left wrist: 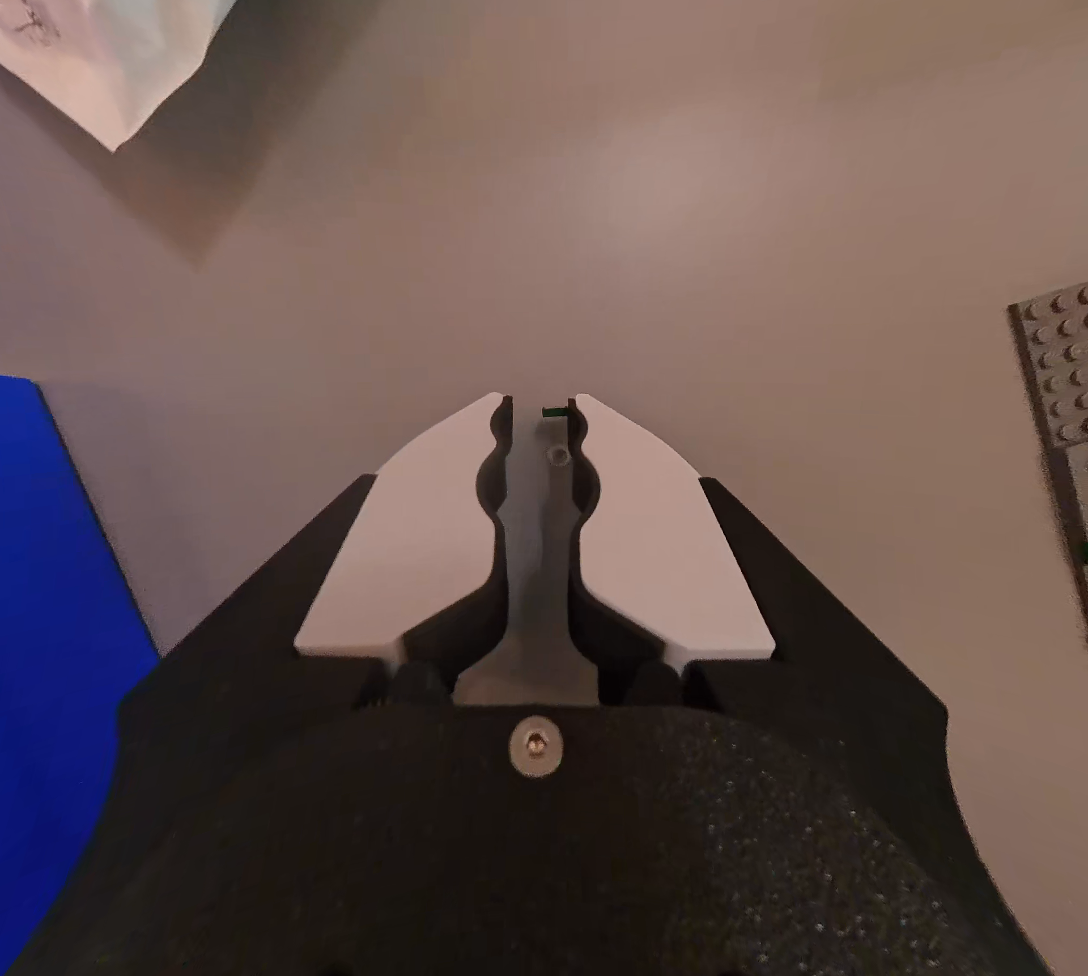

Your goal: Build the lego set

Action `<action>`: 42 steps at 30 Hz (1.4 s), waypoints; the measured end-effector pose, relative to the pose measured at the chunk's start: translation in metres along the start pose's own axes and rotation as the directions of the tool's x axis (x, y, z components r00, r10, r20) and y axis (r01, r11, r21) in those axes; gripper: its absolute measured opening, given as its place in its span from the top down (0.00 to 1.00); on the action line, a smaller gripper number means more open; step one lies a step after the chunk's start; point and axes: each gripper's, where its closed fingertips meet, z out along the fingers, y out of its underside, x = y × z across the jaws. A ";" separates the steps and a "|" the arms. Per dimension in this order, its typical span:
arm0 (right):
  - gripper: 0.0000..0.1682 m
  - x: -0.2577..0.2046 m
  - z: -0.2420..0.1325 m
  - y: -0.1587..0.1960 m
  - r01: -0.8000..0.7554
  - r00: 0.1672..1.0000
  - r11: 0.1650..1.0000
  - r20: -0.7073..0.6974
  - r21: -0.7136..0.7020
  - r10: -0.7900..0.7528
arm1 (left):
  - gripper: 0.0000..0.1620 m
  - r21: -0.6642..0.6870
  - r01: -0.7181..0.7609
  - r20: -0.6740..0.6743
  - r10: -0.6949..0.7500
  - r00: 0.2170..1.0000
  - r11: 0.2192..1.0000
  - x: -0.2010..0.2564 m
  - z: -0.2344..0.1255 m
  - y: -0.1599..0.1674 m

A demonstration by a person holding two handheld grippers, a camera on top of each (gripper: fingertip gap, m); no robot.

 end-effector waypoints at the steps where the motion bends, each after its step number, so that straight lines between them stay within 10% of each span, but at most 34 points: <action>1: 1.00 0.000 0.000 0.000 0.001 1.000 1.000 0.000 0.000 -0.001 | 0.89 0.007 -0.002 -0.007 0.002 1.000 1.000 0.002 0.000 -0.002; 12: 1.00 -0.001 0.001 0.002 0.005 1.000 1.000 0.002 -0.008 -0.005 | 0.88 0.025 -0.027 -0.046 0.028 0.999 0.999 0.010 -0.001 -0.009; 16: 1.00 0.001 -0.001 -0.001 0.006 1.000 1.000 -0.010 0.007 -0.006 | 0.94 0.234 -0.078 -0.066 0.095 0.993 0.969 0.025 -0.016 -0.034; 22: 1.00 0.010 -0.005 -0.008 -0.007 0.998 0.998 -0.057 0.056 0.011 | 1.00 0.645 -0.102 -0.073 0.194 0.978 0.757 0.072 -0.079 -0.061; 29: 1.00 0.049 -0.016 -0.037 0.015 0.983 0.989 -0.181 0.149 0.013 | 1.00 0.824 -0.027 -0.136 0.244 0.960 0.566 0.119 -0.141 -0.060; 36: 0.92 0.143 -0.015 -0.112 0.377 0.880 0.919 -0.355 0.116 -0.316 | 1.00 0.830 0.023 -0.219 0.287 0.933 0.558 0.132 -0.145 -0.064; 42: 0.89 0.204 0.027 -0.159 0.719 0.621 0.694 -0.401 -0.051 -0.673 | 1.00 0.821 -0.013 -0.188 0.293 0.937 0.570 0.125 -0.130 -0.080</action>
